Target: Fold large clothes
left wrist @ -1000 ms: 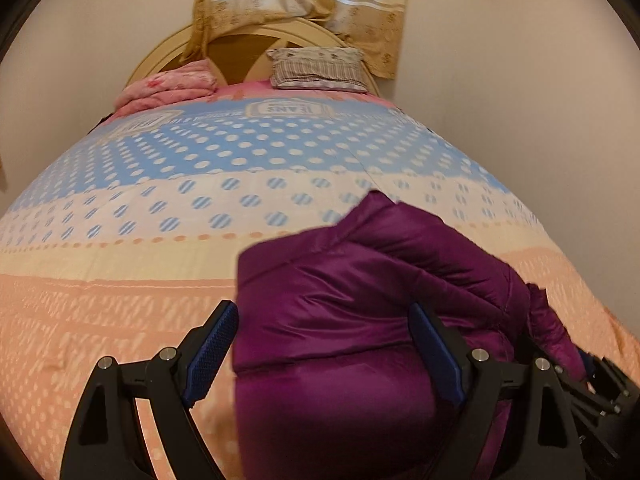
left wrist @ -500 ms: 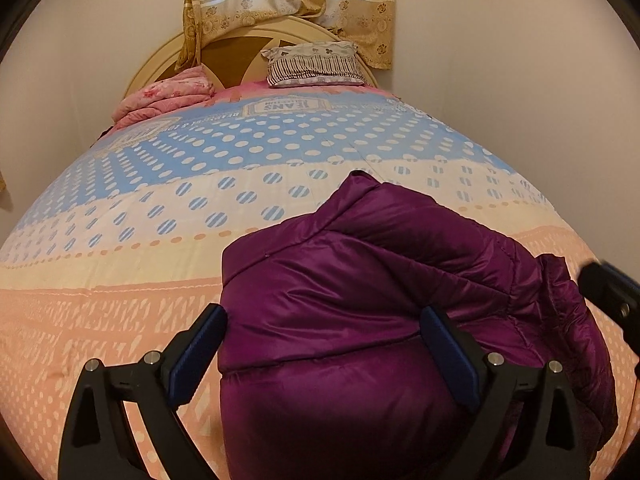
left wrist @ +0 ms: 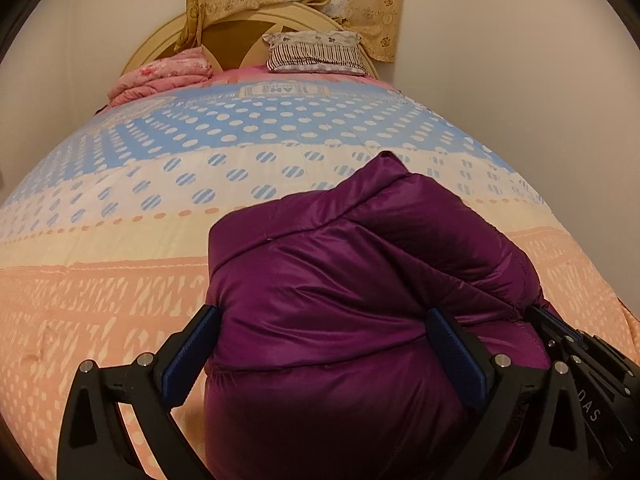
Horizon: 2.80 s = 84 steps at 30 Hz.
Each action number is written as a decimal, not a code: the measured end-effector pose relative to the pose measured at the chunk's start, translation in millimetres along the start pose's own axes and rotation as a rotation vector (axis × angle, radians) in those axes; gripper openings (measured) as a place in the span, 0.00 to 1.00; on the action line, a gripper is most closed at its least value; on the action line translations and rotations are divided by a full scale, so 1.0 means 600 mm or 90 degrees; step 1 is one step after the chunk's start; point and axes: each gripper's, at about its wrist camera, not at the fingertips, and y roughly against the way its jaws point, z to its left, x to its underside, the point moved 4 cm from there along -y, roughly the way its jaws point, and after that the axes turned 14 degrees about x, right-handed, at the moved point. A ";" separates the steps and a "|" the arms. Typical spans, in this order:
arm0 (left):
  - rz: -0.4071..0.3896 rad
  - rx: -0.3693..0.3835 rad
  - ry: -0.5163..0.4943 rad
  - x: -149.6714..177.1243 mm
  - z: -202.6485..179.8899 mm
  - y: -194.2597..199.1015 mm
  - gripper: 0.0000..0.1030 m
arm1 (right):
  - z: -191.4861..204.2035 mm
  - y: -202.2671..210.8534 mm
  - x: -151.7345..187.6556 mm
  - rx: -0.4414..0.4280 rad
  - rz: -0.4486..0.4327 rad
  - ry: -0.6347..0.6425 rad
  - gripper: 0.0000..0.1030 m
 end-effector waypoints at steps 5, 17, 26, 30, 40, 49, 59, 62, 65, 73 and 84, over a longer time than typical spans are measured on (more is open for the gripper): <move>0.012 0.011 0.018 0.005 0.008 -0.009 0.99 | -0.005 -0.008 0.008 -0.003 0.017 0.002 0.09; 0.039 0.024 0.037 0.012 0.016 -0.019 0.99 | 0.003 -0.028 0.017 0.011 0.055 0.021 0.09; 0.053 0.038 0.037 0.014 0.017 -0.024 0.99 | 0.004 -0.035 0.019 0.019 0.064 0.028 0.09; 0.056 0.038 0.039 0.015 0.017 -0.025 0.99 | 0.005 -0.037 0.020 0.023 0.066 0.032 0.09; 0.062 0.038 0.038 0.017 0.021 -0.028 0.99 | 0.008 -0.040 0.021 0.029 0.070 0.038 0.09; 0.066 0.037 0.039 0.018 0.022 -0.030 0.99 | 0.007 -0.044 0.020 0.030 0.073 0.041 0.09; 0.072 0.037 0.039 0.016 0.017 -0.034 0.99 | 0.008 -0.046 0.021 0.034 0.073 0.043 0.09; 0.088 0.040 0.040 0.012 0.017 -0.032 0.99 | 0.004 -0.042 0.019 0.012 0.072 0.033 0.11; 0.092 0.084 0.074 0.016 0.029 0.012 0.99 | -0.004 -0.009 0.014 -0.013 0.054 0.035 0.24; 0.049 0.134 0.067 0.083 0.059 0.127 0.99 | -0.066 0.045 0.058 0.016 0.025 0.013 0.81; 0.086 0.159 0.067 0.122 0.042 0.097 0.99 | -0.061 0.018 0.081 -0.089 0.087 -0.026 0.61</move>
